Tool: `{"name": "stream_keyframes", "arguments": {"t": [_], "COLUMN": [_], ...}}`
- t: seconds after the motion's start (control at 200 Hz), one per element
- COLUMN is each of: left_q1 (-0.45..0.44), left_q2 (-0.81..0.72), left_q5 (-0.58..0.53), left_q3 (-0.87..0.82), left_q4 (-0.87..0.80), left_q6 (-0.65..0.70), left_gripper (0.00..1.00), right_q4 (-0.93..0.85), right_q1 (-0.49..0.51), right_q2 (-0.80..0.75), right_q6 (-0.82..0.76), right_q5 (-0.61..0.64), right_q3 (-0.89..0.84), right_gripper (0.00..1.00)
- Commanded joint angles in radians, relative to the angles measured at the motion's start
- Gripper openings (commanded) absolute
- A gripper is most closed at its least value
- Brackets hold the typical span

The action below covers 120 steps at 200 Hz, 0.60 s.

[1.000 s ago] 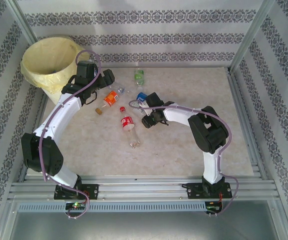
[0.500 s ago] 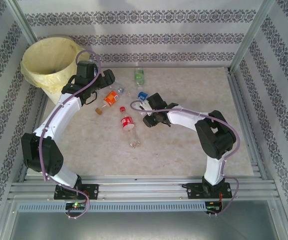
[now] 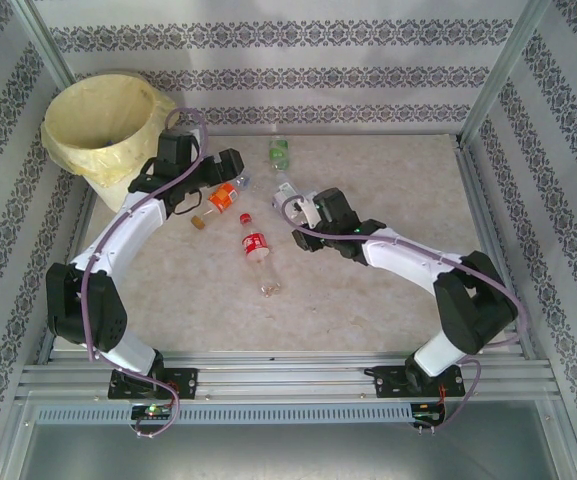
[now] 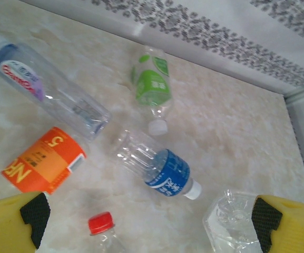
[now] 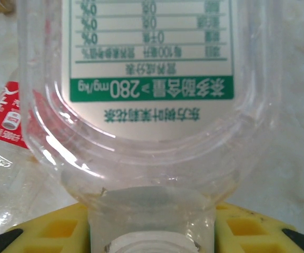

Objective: Put the plastic bottles in the bin

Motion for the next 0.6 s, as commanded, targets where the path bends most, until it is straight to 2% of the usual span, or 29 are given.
{"name": "stream_keyframes", "arguments": {"t": [0.0,0.13,0.275,0.595], "left_q1": [-0.033,-0.071,-0.11,-0.22], "left_q2": [-0.047,-0.052,-0.025,0.04], "left_q5": [0.11,0.167,0.285,0.327], "left_q3": [-0.014,-0.033,-0.075,-0.095], "left_q4": [0.081,0.115,0.211,0.315], "left_q6": [0.035,0.012,-0.063,-0.118], "left_gripper": [1.0,1.0,1.0,1.0], "right_q4": [0.07,0.098,0.15,0.217], "right_q1": [0.001,0.001,-0.003,-0.022], "right_q2": [-0.07,-0.128,-0.166,-0.184], "right_q6": [0.081,0.122,0.196,0.298], "right_q5": [-0.022,-0.004,-0.003,-0.026], "right_q3": [-0.039,-0.084,-0.137,-0.194], "right_gripper": [0.22,0.22,0.22,0.22]}}
